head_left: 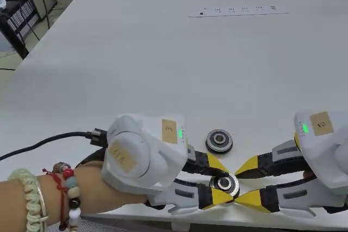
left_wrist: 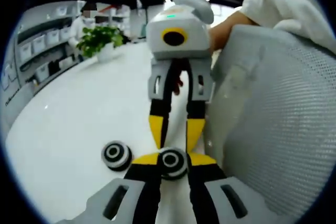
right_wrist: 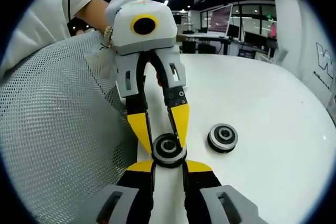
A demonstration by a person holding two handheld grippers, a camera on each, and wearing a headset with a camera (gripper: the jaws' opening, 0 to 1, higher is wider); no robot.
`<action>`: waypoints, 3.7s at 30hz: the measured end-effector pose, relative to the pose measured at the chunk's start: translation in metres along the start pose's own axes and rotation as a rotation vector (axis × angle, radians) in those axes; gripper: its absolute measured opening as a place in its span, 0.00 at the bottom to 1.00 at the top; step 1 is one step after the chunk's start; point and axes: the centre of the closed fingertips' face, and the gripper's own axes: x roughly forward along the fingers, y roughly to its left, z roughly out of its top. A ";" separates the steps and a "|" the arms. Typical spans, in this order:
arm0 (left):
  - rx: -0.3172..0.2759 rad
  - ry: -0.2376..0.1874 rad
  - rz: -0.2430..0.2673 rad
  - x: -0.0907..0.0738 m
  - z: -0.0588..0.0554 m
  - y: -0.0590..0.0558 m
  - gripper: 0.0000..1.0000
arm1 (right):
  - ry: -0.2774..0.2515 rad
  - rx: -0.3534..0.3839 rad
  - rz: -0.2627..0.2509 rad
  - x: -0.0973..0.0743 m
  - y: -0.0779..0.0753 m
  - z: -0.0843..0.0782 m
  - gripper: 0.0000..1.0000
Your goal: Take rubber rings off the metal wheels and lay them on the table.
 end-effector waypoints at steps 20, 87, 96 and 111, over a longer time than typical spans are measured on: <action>0.000 -0.003 0.020 -0.002 -0.004 0.003 0.14 | 0.011 0.049 -0.007 0.000 -0.002 -0.001 0.13; 0.012 -0.032 0.037 -0.001 -0.003 0.010 0.13 | -0.254 0.588 0.066 -0.012 -0.012 0.015 0.00; 0.019 -0.031 0.036 -0.001 -0.003 0.011 0.13 | -0.261 0.589 0.072 -0.012 -0.012 0.017 0.00; 0.028 -0.020 0.050 -0.001 -0.003 0.014 0.13 | -0.283 0.590 0.085 -0.011 -0.012 0.022 0.00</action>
